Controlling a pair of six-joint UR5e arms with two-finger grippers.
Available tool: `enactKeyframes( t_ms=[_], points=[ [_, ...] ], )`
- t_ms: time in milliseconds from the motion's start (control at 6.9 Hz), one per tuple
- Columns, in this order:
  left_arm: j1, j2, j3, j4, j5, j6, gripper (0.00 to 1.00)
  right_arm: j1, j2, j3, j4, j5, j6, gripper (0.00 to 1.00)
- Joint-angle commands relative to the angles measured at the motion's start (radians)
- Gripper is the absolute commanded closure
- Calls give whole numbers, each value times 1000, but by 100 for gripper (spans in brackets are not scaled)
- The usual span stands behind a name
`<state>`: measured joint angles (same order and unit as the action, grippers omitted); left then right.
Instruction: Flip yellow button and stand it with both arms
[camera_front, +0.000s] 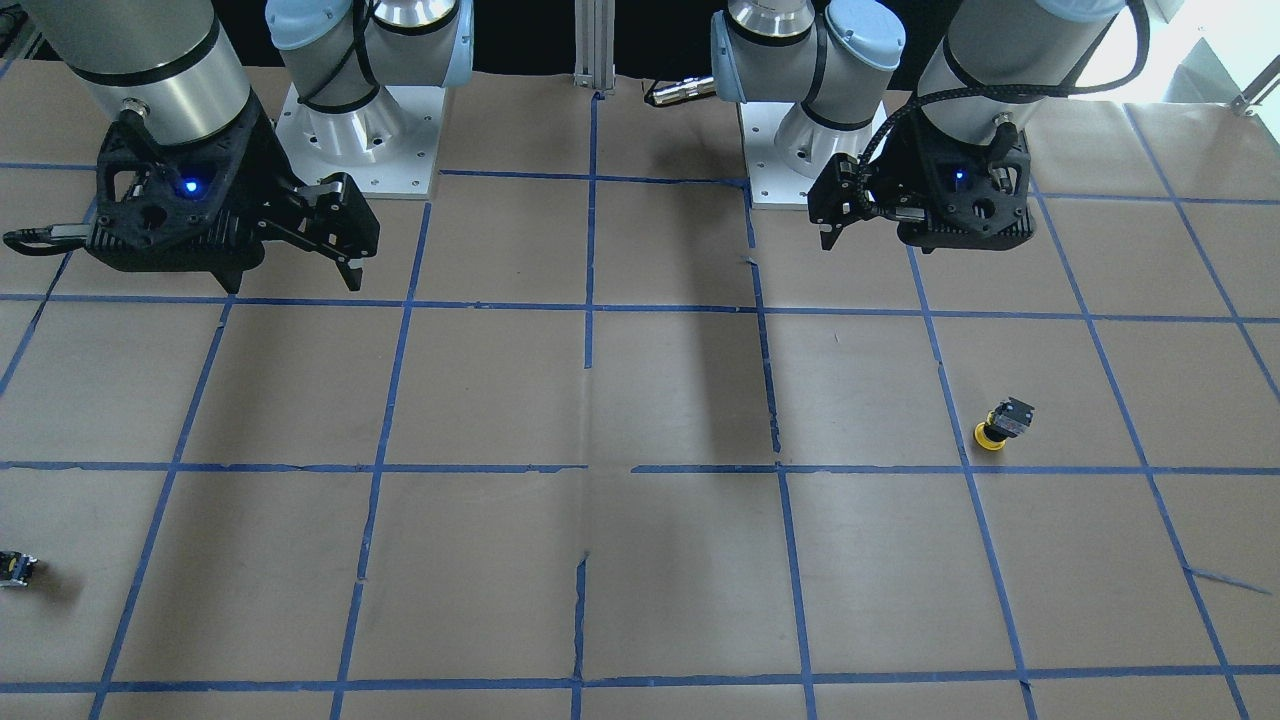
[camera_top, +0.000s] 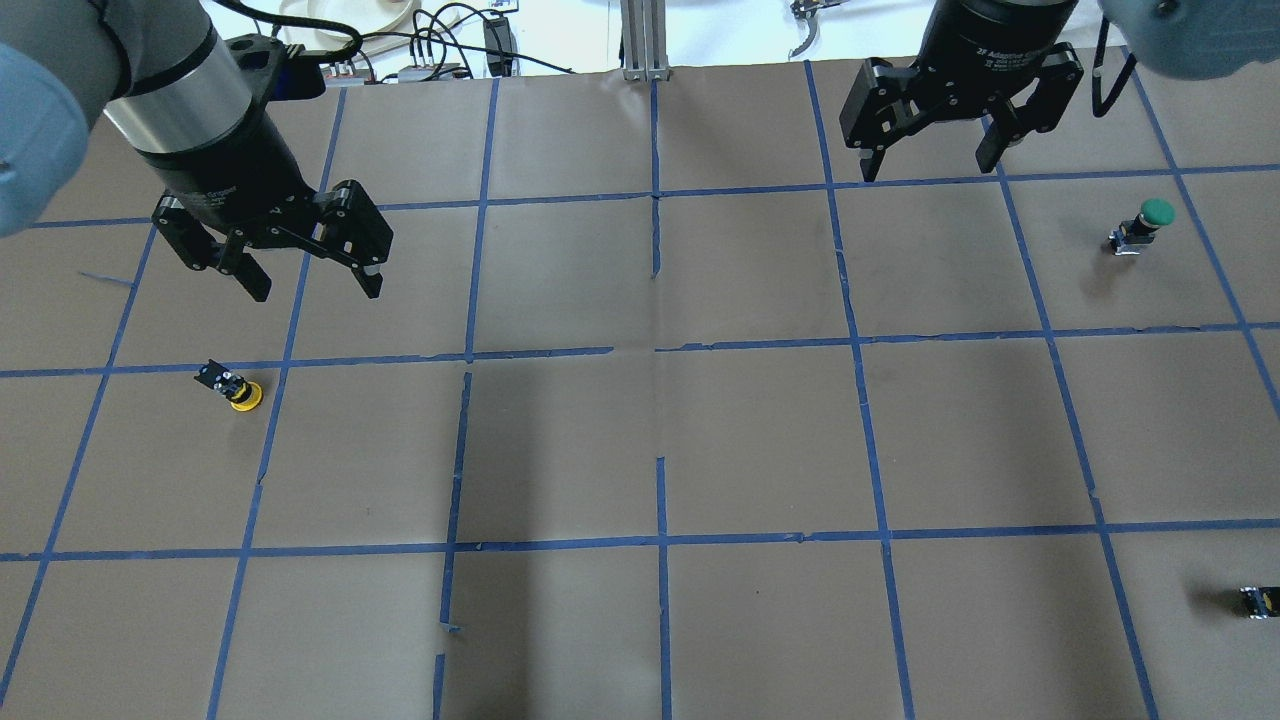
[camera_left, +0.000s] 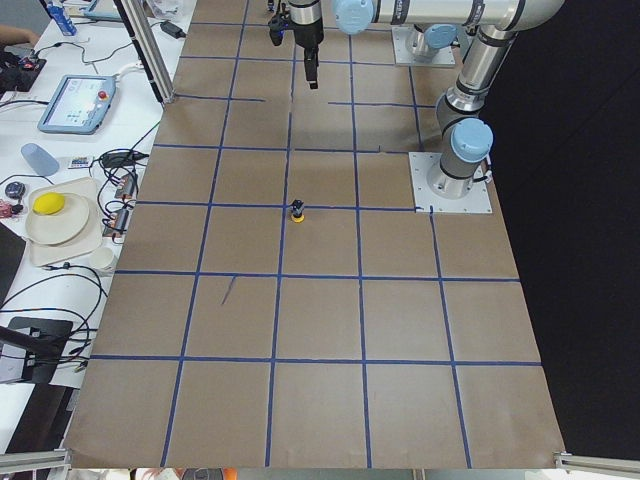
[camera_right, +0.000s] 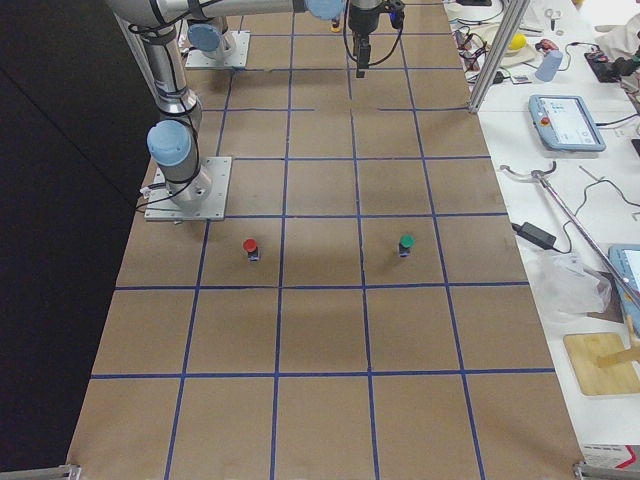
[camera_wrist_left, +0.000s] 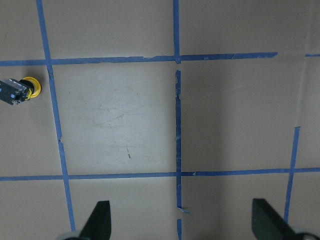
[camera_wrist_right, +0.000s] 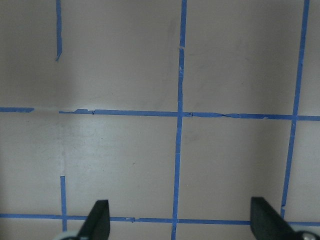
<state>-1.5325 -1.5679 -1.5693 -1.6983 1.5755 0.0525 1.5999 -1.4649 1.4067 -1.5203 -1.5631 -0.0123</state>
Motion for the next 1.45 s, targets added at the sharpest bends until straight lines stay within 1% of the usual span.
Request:
enactKeyframes(
  t_ms=[0,290,435,580,870,1014,1159,1304],
  points=[
    [0,11,0,-1,0,1,0,0,0,0,-1,0,0,0],
    [15,5,0,6,-12,6,0,0,0,0,-3,0,0,0],
    [26,-17,-2,56,-8,13,0,0,0,0,-3,0,0,0],
    [78,-56,-2,134,-8,13,0,0,0,0,0,0,0,0],
    [223,-128,-3,211,-3,41,0,0,0,0,-4,0,0,0],
    [295,-171,-11,260,-2,106,0,0,0,0,-3,0,0,0],
    [367,-225,-17,310,-3,115,0,0,2,0,-3,0,0,0],
    [440,-268,-31,387,-5,128,0,-1,2,0,-3,0,-2,0]
  ],
)
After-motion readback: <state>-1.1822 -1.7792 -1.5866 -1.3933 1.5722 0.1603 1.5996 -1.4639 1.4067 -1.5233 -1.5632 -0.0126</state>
